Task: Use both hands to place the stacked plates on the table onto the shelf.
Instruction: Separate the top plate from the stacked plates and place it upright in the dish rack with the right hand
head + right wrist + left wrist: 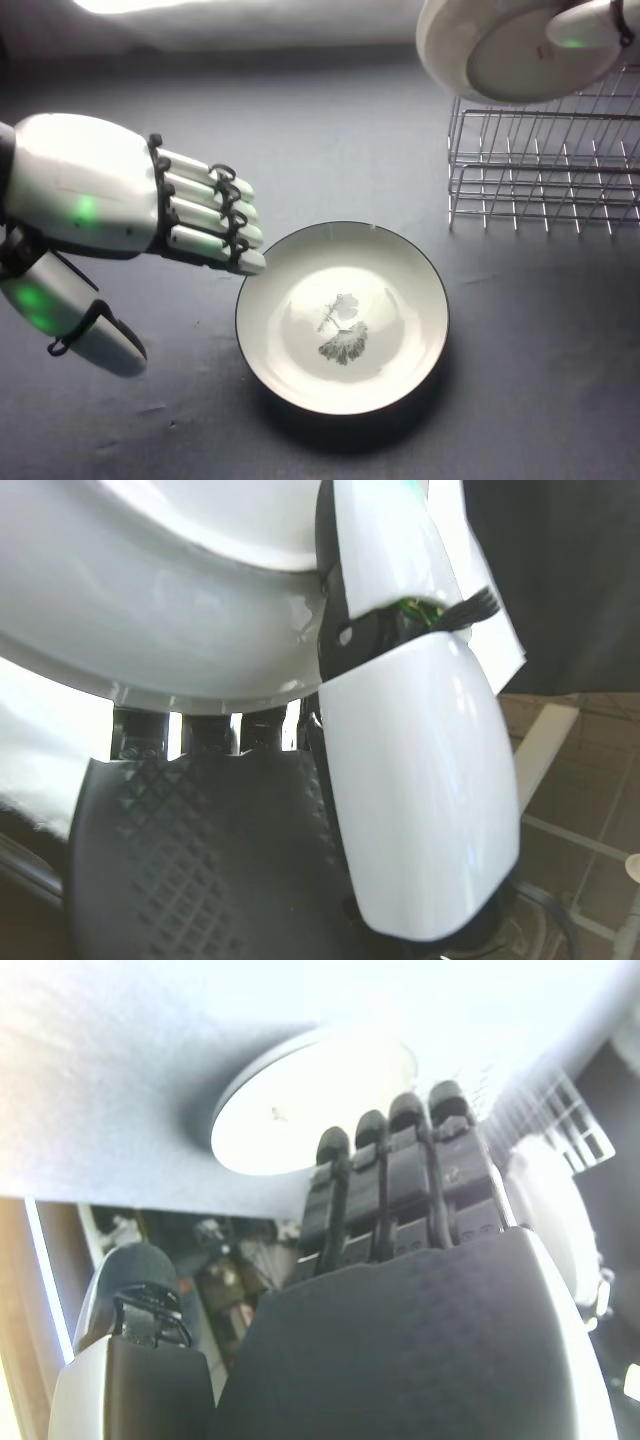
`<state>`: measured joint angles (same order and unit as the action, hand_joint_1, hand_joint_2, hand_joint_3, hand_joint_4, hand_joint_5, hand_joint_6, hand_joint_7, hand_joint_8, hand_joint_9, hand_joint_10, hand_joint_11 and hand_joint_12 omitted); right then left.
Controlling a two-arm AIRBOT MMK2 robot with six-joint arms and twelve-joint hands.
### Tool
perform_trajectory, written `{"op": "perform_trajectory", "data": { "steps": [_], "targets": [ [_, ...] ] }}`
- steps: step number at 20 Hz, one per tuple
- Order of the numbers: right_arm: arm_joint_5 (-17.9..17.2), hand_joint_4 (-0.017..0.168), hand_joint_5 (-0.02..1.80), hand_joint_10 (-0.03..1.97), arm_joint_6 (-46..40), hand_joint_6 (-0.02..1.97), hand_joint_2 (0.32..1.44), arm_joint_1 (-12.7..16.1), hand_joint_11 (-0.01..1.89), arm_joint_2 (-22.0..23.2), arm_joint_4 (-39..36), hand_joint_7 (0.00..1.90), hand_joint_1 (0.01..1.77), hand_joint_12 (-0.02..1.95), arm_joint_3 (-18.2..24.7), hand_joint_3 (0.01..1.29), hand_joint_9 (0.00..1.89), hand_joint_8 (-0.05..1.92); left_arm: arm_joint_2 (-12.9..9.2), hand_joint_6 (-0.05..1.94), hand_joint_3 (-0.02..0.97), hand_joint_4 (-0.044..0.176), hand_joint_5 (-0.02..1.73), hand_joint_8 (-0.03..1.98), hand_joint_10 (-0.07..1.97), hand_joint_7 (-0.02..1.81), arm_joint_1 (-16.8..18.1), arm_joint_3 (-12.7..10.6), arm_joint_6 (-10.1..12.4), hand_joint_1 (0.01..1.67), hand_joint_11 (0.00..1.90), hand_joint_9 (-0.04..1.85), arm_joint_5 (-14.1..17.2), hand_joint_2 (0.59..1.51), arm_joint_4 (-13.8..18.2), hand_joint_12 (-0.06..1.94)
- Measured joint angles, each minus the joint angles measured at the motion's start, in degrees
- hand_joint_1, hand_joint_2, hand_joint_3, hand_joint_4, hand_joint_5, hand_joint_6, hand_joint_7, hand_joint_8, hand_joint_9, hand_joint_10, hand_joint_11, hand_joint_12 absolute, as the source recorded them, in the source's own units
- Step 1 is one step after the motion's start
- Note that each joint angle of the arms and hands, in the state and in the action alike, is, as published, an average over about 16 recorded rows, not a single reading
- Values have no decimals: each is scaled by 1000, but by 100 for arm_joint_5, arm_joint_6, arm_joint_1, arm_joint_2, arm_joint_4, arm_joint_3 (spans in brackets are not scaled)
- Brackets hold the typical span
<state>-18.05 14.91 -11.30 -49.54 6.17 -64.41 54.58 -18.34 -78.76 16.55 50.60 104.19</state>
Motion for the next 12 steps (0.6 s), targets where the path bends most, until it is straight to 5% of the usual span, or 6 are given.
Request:
{"op": "perform_trajectory", "data": {
  "steps": [12],
  "targets": [
    [-285,-8,928,1146,-10,986,993,-831,809,113,26,1039,1378,1403,-295,12,930,799,269,15,18,0,94,11,9,91,-377,10,-145,14,48,64,-386,1116,-267,16]
  ]
}}
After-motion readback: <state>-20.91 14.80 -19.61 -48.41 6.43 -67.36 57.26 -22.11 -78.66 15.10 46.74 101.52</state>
